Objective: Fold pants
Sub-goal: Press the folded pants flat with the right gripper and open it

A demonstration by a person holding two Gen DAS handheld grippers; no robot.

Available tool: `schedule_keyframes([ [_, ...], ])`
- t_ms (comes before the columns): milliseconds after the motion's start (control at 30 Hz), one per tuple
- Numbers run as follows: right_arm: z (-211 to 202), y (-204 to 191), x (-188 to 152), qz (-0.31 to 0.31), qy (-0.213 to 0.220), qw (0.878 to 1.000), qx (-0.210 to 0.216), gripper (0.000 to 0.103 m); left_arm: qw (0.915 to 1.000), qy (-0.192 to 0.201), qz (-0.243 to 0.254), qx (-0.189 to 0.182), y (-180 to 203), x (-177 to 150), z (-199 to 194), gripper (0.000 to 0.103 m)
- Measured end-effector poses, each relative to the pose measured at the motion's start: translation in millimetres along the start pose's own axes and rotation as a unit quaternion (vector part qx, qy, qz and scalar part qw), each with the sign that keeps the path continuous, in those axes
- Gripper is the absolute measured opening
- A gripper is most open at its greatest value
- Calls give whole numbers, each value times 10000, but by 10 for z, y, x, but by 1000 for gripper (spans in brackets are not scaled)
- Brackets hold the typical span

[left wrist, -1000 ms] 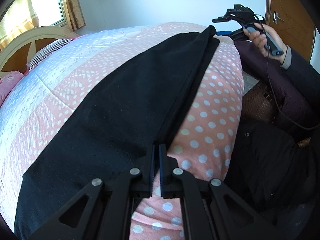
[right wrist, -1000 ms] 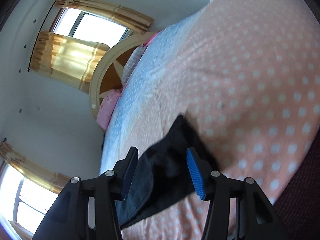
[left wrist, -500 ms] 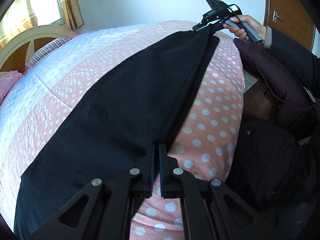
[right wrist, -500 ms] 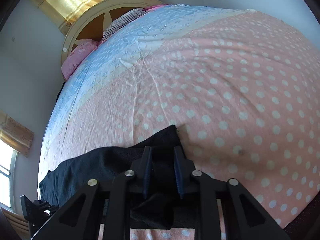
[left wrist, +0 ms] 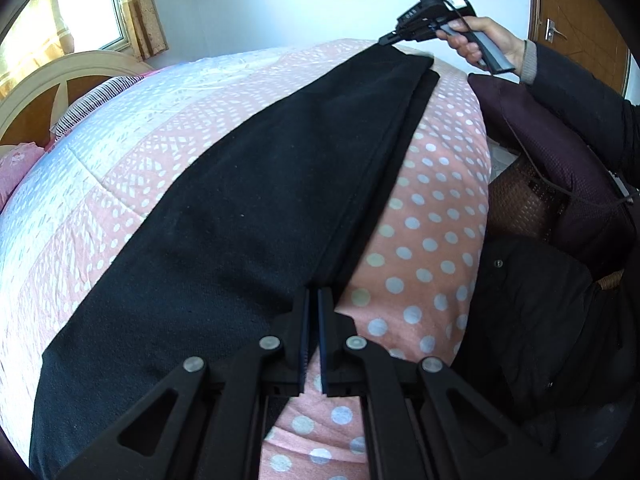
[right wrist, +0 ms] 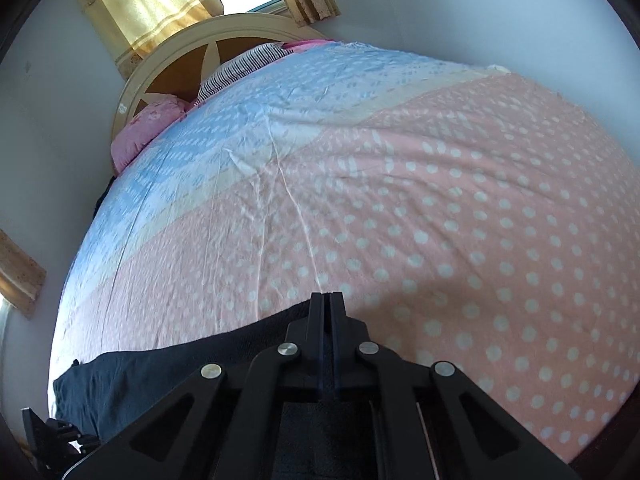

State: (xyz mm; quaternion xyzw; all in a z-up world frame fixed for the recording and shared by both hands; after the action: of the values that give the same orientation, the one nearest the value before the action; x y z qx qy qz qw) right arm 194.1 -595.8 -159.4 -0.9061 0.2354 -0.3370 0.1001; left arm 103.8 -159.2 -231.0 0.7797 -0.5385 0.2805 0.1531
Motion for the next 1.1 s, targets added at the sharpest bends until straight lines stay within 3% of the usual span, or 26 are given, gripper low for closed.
schedule_keyframes([
  [67,27,49,-36,160,-46,9999,27,9,10000,4,-10,3,1,2,6,5],
  [167,-117,104,-161,352,-16,9993,75,43,10000,17,-3,4,0,-6,-5,5],
  [200,-214,123,-222,438,47,9989,136,44,10000,25,-4,-4,-2,-10,-7,5],
  [433,-714,244,-692,1071,110,9928,517,44,10000,77,-37,-19,-22,-19,-13,5],
  [633,-526,227,-888,1633,-284,9821,896,44,10000,46,4,22,-5,-14,-15,5],
  [667,-476,236,-869,1738,-258,9799,950,38,10000,38,12,28,-3,-12,-13,5],
  [700,-444,242,-839,1784,-210,9787,996,18,10000,30,23,33,2,-9,-10,5],
  [733,-424,255,-799,1783,-127,9794,943,8,10000,26,28,36,4,-8,-8,5],
  [900,-703,48,-680,1055,559,9890,878,6,10000,30,-14,-10,-11,-19,-19,5],
  [1100,-543,308,-965,1098,309,9925,448,6,10000,48,-14,-38,-48,-50,-41,5],
])
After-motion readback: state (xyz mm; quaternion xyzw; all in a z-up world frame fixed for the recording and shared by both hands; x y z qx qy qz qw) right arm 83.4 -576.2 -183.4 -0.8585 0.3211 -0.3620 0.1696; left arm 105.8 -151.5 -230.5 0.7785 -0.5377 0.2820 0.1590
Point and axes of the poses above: each gripper's, at about its wrist camera, not at the fingertips, and z roughly the way its jaws point, y to its right, x to its top, the point moved 9 cm from there along z, roughly the way its jaws point, and after that the axes turned 1 degree about -y, right-handed, at the moved point
